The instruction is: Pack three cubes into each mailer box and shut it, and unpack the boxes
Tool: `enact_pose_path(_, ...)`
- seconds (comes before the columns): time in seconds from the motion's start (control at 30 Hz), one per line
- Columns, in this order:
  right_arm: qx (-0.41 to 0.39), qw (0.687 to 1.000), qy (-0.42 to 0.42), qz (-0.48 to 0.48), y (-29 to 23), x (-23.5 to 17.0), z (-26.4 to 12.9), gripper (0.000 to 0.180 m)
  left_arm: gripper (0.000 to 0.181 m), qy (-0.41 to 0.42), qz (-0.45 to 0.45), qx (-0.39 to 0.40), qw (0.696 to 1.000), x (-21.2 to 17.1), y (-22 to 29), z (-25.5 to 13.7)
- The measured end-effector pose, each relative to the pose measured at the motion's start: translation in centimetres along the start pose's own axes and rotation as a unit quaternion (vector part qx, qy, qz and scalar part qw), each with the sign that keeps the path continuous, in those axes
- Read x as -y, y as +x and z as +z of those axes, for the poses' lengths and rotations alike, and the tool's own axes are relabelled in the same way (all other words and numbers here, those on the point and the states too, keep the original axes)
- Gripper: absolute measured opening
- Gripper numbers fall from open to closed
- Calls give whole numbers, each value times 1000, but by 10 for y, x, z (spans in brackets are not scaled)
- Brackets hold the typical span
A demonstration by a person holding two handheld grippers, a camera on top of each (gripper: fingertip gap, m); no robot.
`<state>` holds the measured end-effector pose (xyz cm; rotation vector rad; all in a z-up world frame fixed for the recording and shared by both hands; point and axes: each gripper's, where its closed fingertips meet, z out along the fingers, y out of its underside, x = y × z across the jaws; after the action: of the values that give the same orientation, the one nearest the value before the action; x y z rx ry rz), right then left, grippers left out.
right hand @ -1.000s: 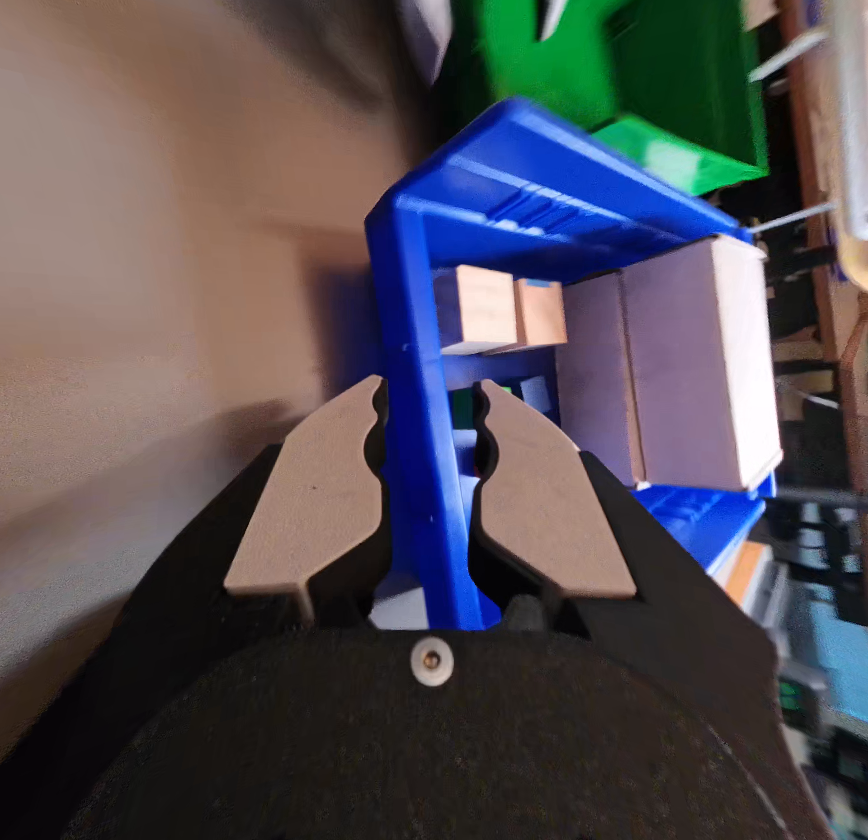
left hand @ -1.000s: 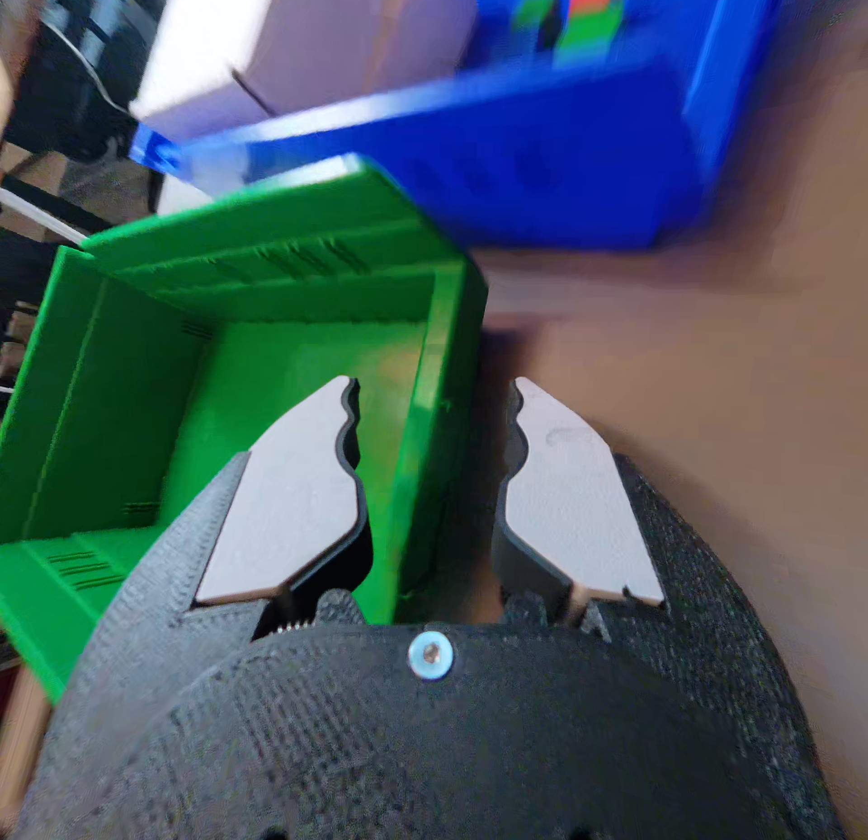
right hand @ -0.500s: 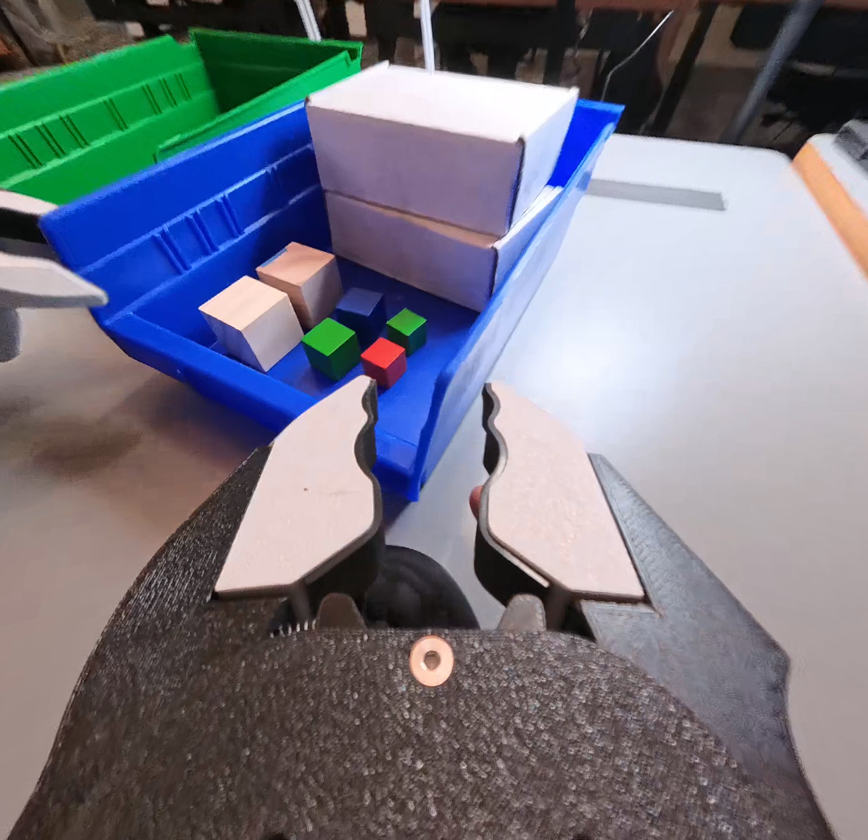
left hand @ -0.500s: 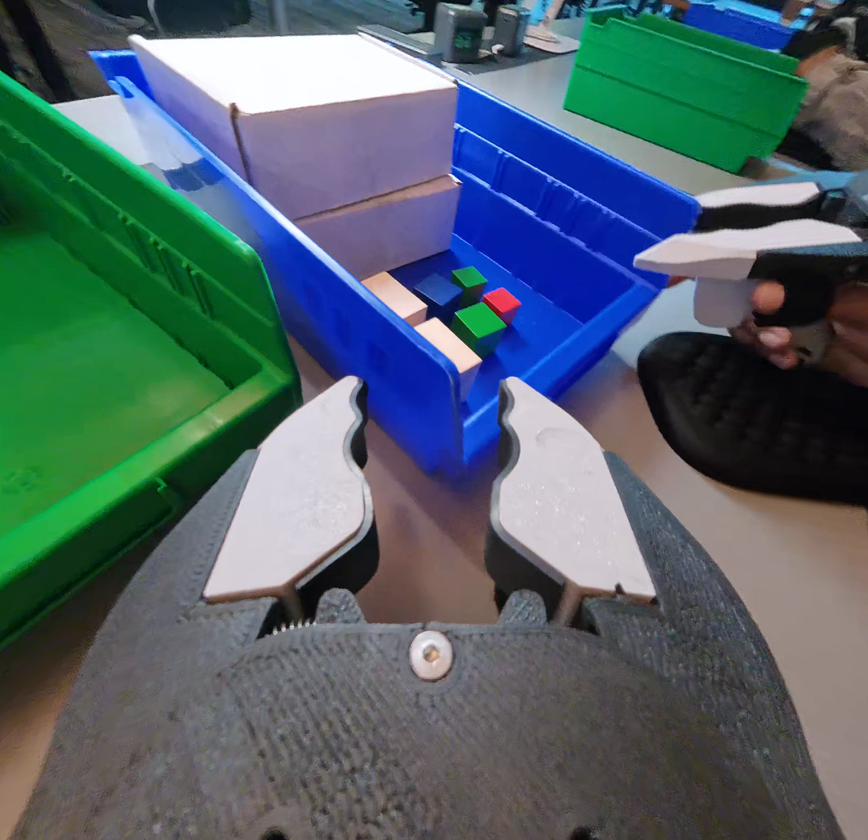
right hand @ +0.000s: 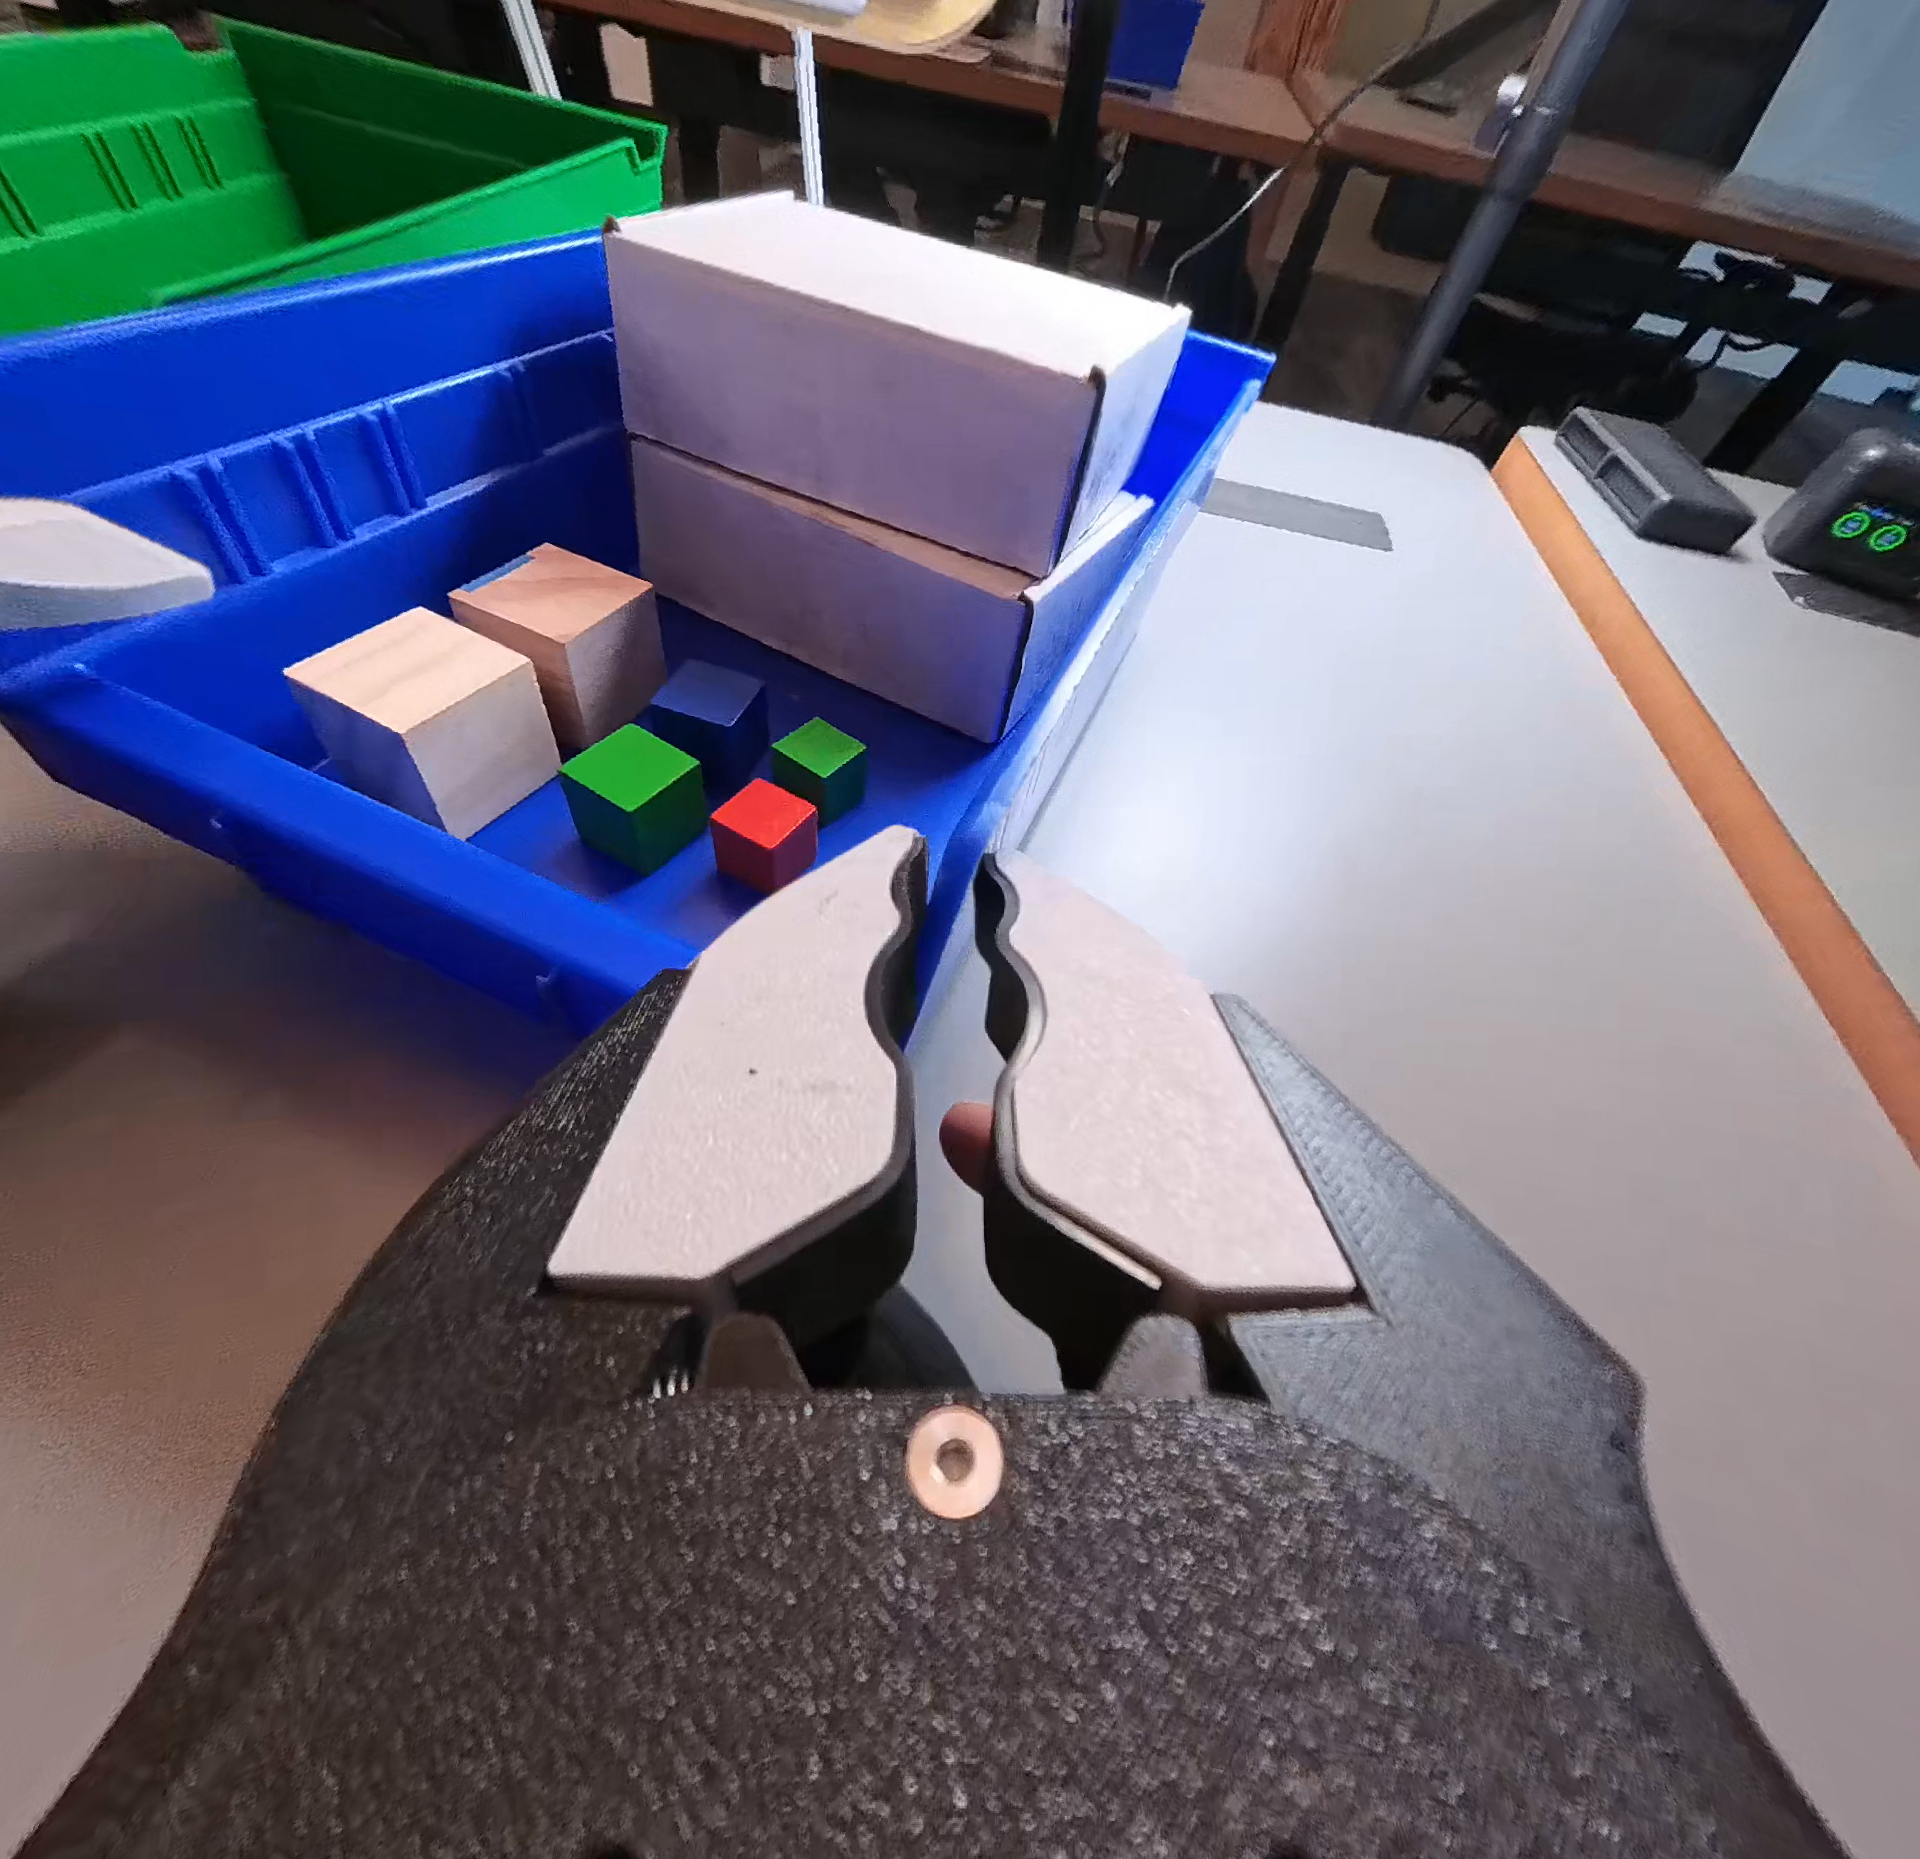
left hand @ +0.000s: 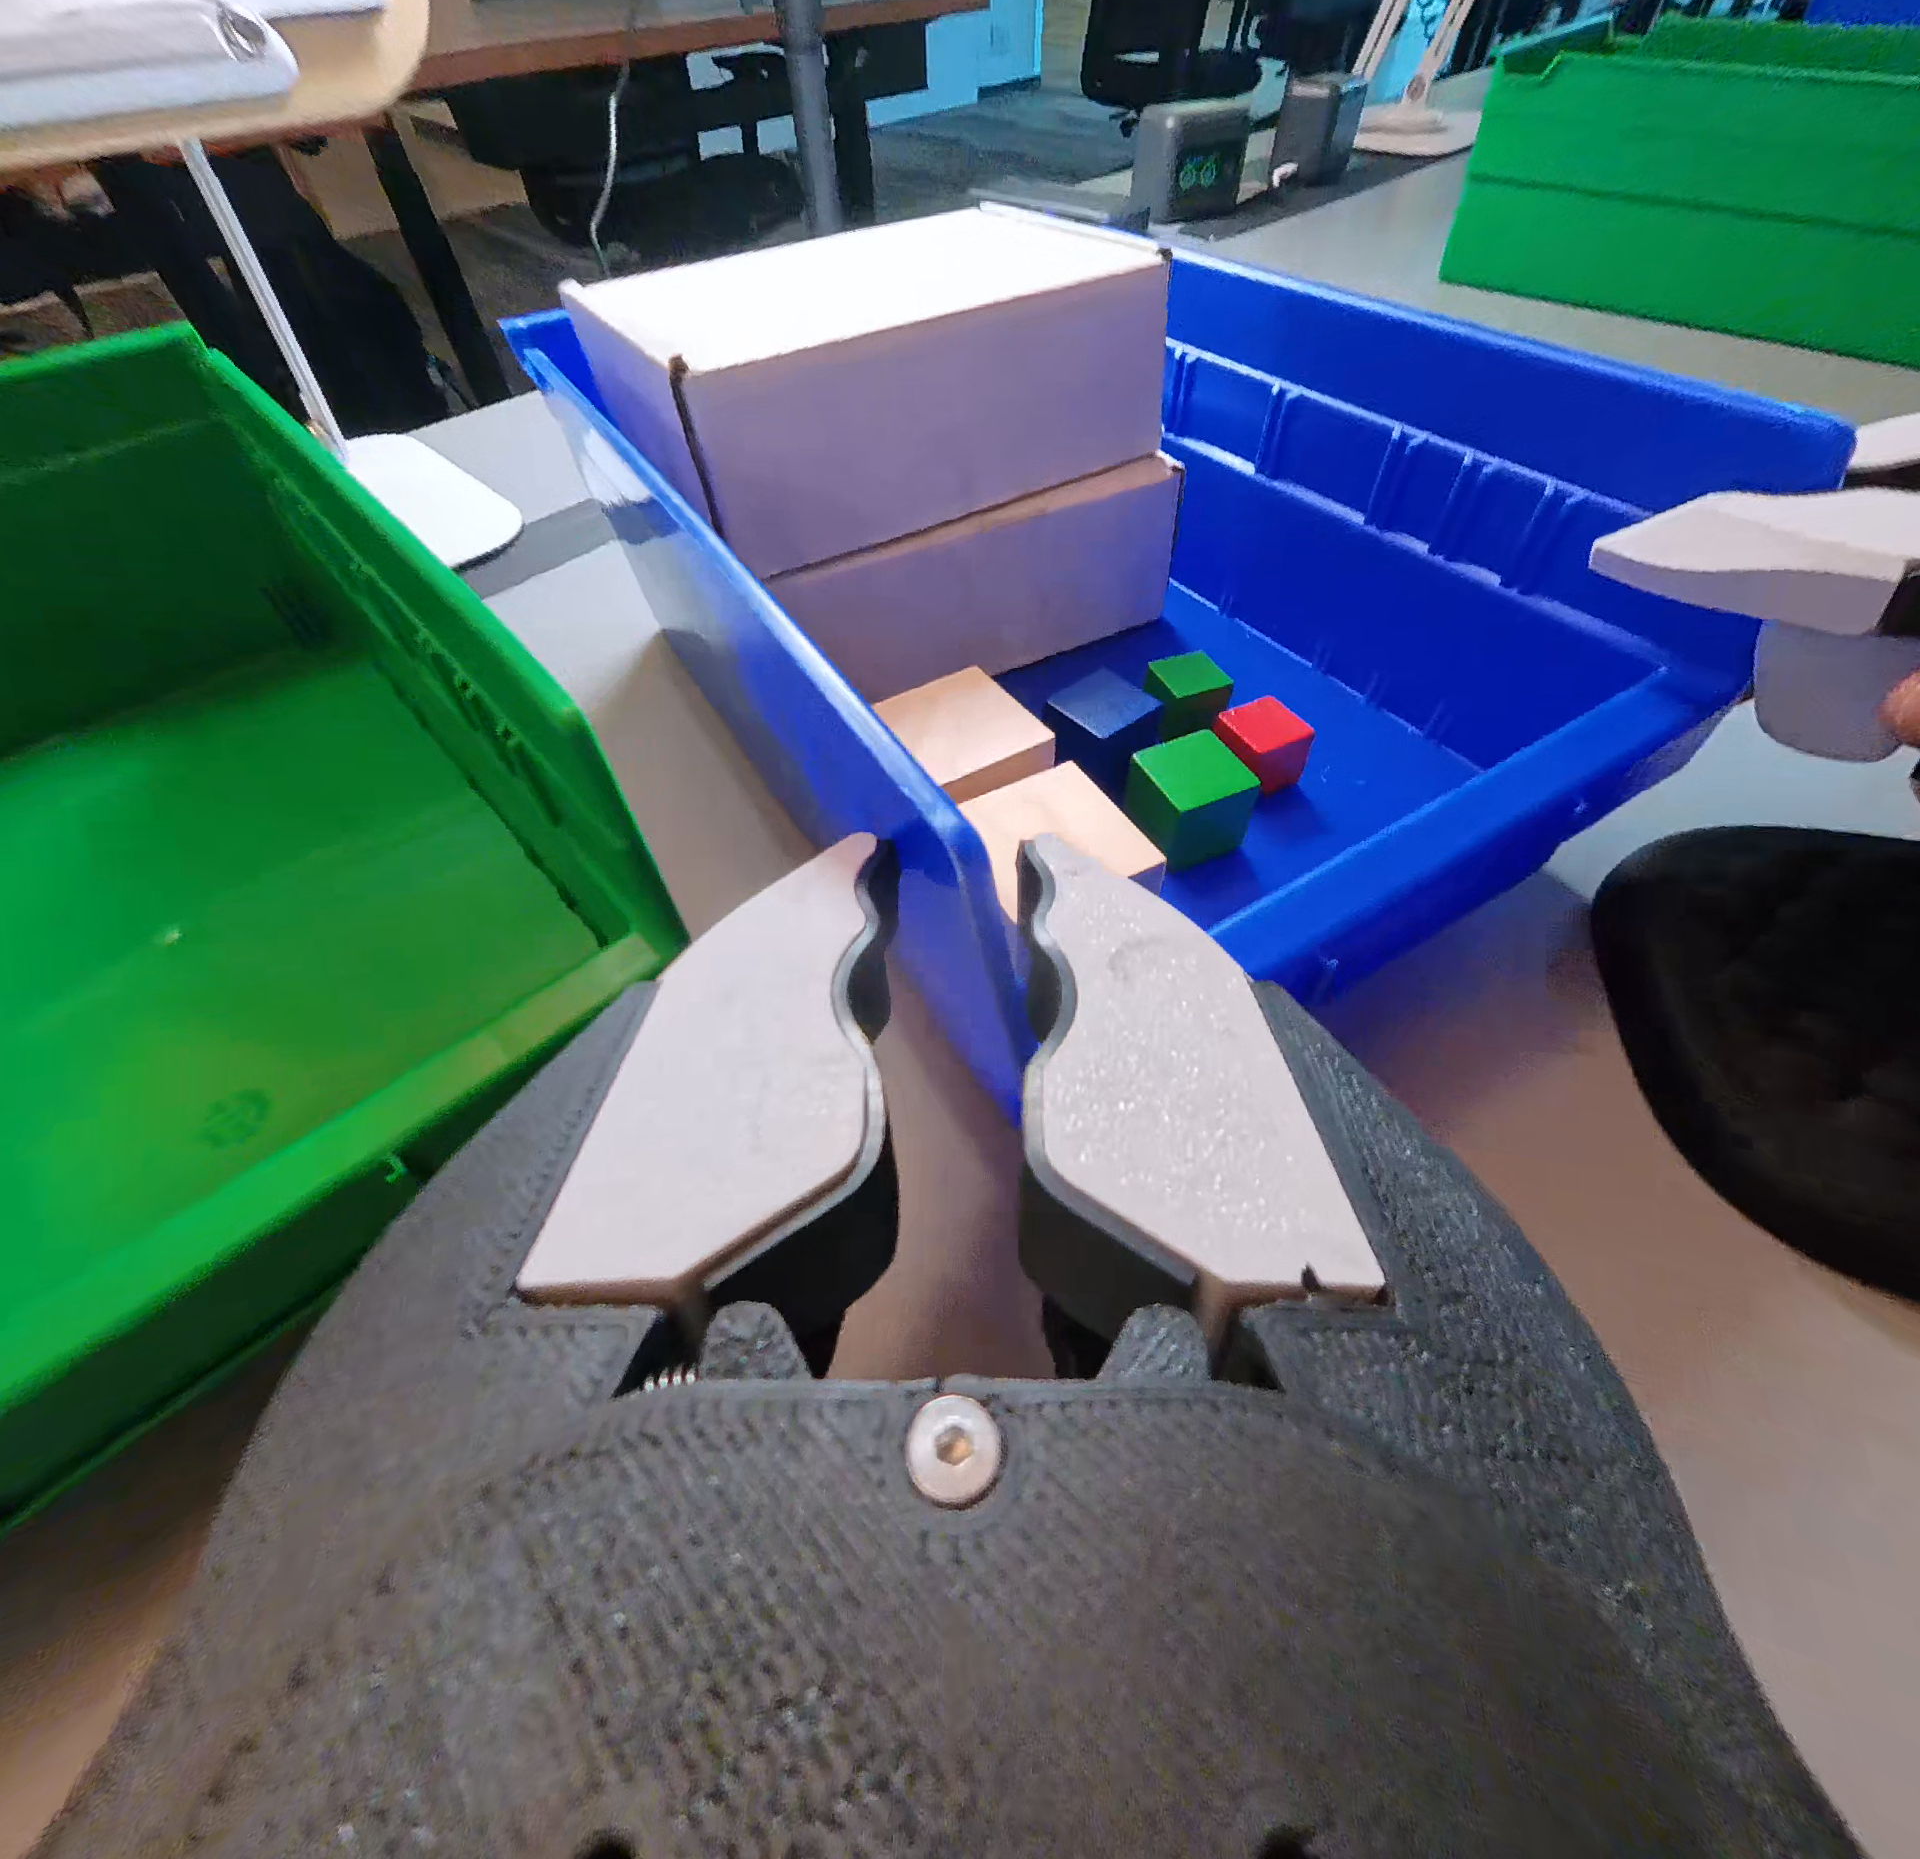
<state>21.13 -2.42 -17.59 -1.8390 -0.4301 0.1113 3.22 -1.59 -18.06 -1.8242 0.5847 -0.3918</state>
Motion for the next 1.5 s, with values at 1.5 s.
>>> enact_pose_path(1.5, 319, 937, 123, -68, -412, 106, 84, 18, 14, 35, -73, 308, 948, -91, -258, -330)
